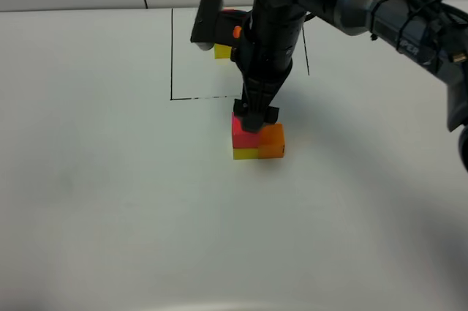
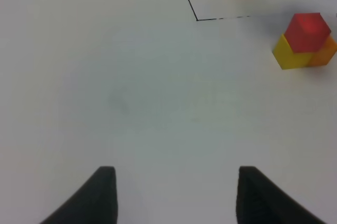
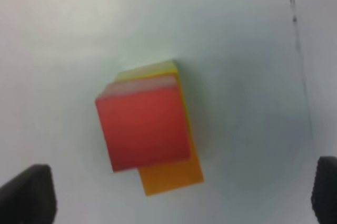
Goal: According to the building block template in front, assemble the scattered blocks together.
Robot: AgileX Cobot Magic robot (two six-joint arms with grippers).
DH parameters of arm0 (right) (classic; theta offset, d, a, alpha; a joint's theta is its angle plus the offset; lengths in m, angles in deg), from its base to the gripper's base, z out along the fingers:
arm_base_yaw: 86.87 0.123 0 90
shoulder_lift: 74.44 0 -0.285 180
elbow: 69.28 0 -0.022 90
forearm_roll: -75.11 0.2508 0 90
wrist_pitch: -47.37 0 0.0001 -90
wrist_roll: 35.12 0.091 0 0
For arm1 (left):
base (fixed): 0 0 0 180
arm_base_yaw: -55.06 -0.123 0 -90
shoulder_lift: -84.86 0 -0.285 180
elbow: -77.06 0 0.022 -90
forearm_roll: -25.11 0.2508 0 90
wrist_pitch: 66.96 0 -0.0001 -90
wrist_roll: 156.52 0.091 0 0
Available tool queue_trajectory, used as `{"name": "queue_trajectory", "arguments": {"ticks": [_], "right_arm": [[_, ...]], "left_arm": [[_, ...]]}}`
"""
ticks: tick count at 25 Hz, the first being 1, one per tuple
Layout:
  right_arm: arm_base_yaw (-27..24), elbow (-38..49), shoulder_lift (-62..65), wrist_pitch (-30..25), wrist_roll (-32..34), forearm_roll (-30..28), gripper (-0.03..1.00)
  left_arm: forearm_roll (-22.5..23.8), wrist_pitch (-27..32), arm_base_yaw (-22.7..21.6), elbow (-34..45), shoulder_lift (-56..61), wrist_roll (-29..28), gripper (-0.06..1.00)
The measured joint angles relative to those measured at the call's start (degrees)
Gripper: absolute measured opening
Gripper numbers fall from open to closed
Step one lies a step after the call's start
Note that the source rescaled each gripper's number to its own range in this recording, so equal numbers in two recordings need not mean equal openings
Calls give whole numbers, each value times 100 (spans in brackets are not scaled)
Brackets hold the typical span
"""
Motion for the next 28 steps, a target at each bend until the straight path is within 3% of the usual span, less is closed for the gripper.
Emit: {"name": "queue_trajectory", "arguments": {"ticks": [3, 9, 15, 20, 28], "right_arm": [[-332, 614, 454, 202, 462, 114, 98], [-963, 2769, 1812, 911, 1383, 252, 98], [-1537, 4903, 3466, 1825, 1731, 549, 97], [-2000, 5285, 4333, 2049, 2379, 414, 97], [-2006, 5315, 4718, 2191, 3200, 108, 97]], "left_arm": [[0, 0, 0, 0, 0, 0, 12], [0, 0, 0, 0, 0, 0, 12], [0, 0, 0, 0, 0, 0, 12], [0, 0, 0, 0, 0, 0, 12], [0, 0, 0, 0, 0, 0, 12]]}}
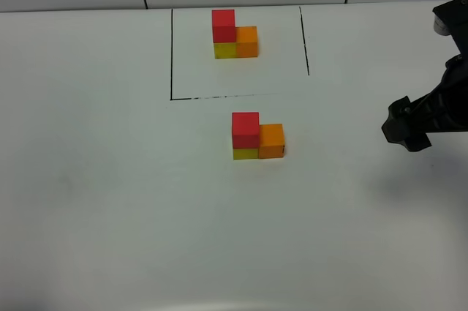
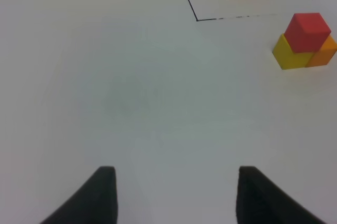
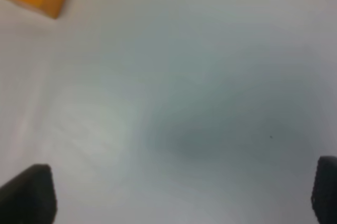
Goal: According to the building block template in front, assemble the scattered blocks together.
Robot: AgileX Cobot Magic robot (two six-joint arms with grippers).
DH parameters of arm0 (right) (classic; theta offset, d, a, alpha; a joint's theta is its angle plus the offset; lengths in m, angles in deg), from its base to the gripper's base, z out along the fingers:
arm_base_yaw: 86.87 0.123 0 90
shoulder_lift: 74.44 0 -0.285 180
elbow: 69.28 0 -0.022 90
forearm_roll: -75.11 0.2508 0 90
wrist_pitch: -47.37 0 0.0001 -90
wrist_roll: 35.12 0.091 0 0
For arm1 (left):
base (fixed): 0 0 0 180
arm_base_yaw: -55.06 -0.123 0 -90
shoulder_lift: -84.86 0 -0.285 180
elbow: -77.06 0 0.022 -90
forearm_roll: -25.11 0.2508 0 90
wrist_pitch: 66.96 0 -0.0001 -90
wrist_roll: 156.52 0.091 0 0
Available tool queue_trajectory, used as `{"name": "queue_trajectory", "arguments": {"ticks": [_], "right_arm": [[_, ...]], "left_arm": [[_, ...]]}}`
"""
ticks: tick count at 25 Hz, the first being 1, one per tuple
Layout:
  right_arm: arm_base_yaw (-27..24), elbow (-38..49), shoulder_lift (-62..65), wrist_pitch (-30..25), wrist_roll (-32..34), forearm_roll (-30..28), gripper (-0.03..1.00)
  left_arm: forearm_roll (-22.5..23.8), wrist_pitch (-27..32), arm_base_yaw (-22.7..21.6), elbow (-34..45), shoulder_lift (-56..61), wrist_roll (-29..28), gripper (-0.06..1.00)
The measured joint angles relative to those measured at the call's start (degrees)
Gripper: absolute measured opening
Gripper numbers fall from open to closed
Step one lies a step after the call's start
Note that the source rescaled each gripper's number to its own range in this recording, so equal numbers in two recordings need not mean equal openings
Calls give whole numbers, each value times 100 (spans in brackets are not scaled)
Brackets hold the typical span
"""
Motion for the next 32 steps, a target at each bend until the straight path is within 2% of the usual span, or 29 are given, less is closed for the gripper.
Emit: {"name": "queue_trajectory", "arguments": {"ticks": [5, 11, 15, 19, 23, 27, 32], "right_arm": [[0, 0, 593, 357, 250, 74, 97], [0, 0, 1544, 362, 416, 84, 97], [-370, 96, 2317, 348, 581, 27, 97], [-923, 681, 3302, 367, 575, 1, 97], [-1078, 1372, 4276, 294, 638, -67, 97], [-1179, 1935, 5236, 47, 999, -273, 97], [-1179, 2303, 6244, -330, 1258, -335, 97]], "left_arm": [[0, 0, 0, 0, 0, 0, 12], [0, 0, 0, 0, 0, 0, 12], [0, 0, 0, 0, 0, 0, 12], [0, 0, 0, 0, 0, 0, 12], [0, 0, 0, 0, 0, 0, 12], [0, 0, 0, 0, 0, 0, 12], [0, 0, 0, 0, 0, 0, 12]]}}
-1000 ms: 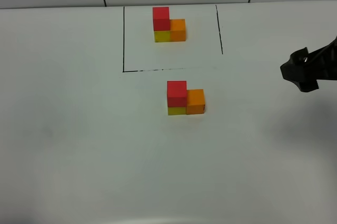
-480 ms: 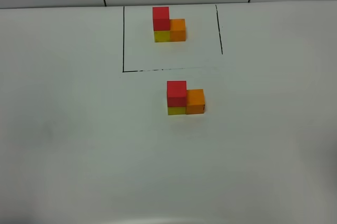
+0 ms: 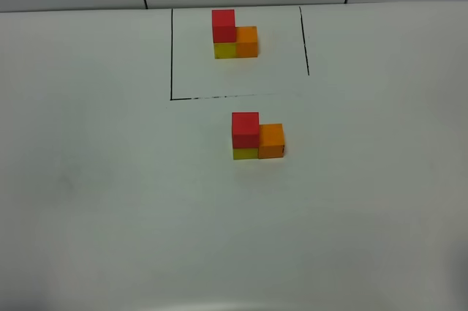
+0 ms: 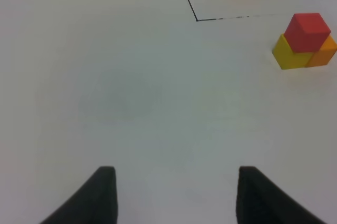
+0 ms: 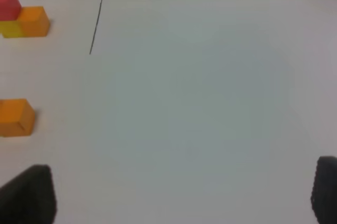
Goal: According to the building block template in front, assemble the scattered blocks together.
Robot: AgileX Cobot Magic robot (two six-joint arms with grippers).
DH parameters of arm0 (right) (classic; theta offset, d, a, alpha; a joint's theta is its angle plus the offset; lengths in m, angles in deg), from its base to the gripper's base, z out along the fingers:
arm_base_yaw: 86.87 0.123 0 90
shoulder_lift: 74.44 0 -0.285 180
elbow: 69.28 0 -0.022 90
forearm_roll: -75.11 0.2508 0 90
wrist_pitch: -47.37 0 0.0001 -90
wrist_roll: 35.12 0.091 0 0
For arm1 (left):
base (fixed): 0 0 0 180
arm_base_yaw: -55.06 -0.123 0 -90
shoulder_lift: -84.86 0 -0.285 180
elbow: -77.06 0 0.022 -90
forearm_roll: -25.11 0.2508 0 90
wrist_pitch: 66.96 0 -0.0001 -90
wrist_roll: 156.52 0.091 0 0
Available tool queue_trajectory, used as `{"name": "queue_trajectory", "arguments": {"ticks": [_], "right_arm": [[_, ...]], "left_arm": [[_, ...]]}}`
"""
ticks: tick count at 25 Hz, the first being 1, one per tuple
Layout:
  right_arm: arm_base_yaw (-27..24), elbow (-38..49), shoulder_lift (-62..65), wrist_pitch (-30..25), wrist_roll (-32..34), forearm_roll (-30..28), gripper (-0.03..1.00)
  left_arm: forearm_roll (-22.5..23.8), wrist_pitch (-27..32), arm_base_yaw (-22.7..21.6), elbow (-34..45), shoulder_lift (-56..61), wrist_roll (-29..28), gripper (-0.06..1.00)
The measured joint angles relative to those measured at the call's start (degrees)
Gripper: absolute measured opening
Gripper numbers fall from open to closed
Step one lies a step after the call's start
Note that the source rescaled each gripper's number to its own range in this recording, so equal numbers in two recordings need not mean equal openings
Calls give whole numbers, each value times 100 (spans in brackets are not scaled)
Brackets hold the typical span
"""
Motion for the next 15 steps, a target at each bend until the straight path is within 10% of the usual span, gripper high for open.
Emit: {"name": "queue_trajectory", "arguments": {"ticks": [15], "right_arm": [[0, 451, 1363, -1072, 292, -396, 96]], "left_arm": [[0, 0, 0, 0, 0, 0, 12]]}}
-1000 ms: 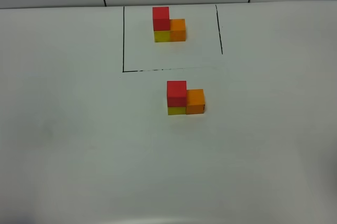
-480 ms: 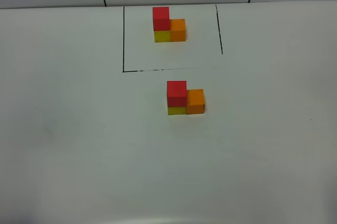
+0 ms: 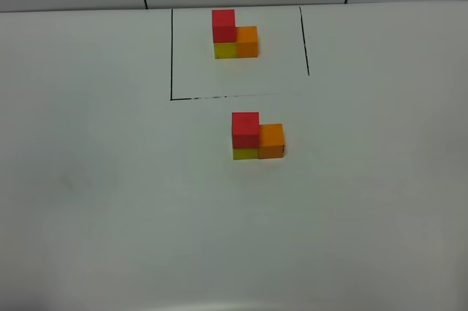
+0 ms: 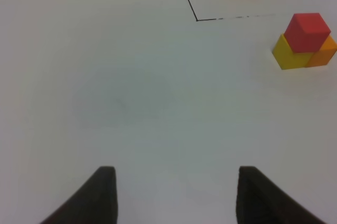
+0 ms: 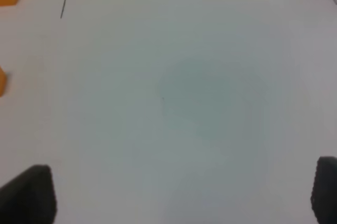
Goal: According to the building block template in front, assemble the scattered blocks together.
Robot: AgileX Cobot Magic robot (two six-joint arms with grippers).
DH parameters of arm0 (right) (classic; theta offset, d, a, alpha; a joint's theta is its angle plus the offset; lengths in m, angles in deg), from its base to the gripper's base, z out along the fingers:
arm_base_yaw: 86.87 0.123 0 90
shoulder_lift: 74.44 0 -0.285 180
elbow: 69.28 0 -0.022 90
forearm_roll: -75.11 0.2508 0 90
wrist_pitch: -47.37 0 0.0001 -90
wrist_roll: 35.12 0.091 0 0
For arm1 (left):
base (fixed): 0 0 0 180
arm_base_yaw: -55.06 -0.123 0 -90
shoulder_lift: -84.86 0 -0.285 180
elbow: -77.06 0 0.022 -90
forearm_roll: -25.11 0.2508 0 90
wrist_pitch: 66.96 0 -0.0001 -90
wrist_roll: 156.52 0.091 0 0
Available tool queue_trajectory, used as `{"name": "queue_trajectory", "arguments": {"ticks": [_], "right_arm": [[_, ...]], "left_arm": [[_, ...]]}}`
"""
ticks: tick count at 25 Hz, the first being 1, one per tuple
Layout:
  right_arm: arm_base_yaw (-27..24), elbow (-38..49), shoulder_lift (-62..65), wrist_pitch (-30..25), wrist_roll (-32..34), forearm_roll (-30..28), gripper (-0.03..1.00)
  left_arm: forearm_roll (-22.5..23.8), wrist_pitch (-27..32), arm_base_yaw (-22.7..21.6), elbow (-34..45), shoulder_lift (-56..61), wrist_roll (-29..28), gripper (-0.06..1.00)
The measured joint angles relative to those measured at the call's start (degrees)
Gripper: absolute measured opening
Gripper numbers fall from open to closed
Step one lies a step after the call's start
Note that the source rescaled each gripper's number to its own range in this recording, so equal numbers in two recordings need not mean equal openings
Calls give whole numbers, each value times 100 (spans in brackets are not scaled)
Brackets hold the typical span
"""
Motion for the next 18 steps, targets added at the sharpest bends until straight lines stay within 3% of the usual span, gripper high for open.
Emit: {"name": "queue_trajectory", "arguments": {"ticks": [18], "right_arm": [[0, 45, 5, -8, -23, -5, 87]], "left_arm": [[0, 0, 0, 0, 0, 0, 12]]}}
